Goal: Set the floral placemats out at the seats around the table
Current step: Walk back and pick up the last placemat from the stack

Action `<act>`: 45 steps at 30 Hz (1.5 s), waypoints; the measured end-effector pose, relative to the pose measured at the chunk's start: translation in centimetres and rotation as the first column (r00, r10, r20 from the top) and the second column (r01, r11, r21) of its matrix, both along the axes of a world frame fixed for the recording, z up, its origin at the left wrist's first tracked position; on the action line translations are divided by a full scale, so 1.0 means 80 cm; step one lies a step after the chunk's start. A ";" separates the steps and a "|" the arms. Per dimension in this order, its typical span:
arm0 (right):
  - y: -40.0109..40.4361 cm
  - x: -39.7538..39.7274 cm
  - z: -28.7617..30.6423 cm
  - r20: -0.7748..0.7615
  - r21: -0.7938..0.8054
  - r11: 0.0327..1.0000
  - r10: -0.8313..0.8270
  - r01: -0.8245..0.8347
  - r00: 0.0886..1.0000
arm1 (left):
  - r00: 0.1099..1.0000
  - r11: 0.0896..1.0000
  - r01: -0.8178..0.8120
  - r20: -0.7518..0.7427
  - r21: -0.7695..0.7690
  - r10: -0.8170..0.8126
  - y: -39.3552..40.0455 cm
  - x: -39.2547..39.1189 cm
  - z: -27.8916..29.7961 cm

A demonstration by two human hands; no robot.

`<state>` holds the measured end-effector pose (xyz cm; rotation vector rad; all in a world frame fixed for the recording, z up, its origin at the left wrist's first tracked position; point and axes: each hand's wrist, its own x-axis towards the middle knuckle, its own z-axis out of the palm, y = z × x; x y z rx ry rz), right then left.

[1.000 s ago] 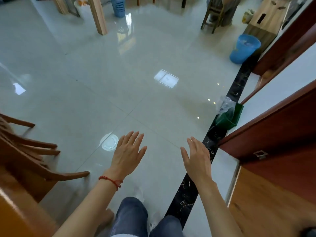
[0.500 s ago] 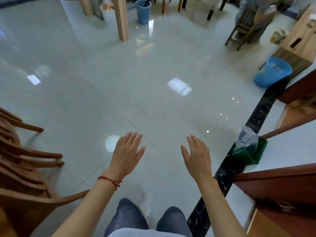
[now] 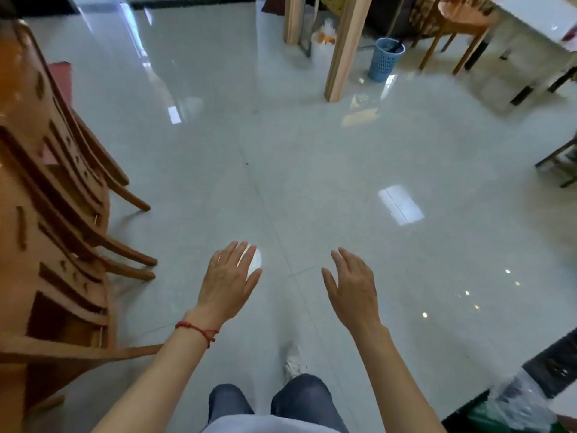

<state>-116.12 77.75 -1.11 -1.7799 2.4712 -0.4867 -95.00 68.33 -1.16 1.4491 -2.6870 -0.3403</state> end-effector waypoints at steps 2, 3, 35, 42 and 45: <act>-0.035 -0.012 0.004 0.006 -0.007 0.997 0.074 -0.074 0.997 | 0.998 0.998 -0.069 0.001 -0.002 0.069 -0.019 -0.006 0.004; -0.052 -0.018 0.006 0.009 -0.014 0.993 0.114 -0.114 0.993 | 0.995 0.995 -0.100 -0.001 0.000 0.100 -0.028 -0.009 0.006; -0.681 0.030 0.000 -0.010 -0.038 0.906 0.421 -0.421 0.907 | 0.908 0.909 -0.417 0.024 -0.001 0.417 -0.563 0.058 0.009; -0.851 0.024 -0.004 -0.006 -0.058 0.877 0.477 -0.476 0.879 | 0.880 0.880 -0.475 0.013 -0.011 0.475 -0.711 0.050 0.005; -0.927 0.021 0.002 -0.004 -0.082 0.860 0.505 -0.503 0.863 | 0.865 0.865 -0.501 0.018 -0.018 0.501 -0.773 0.044 0.009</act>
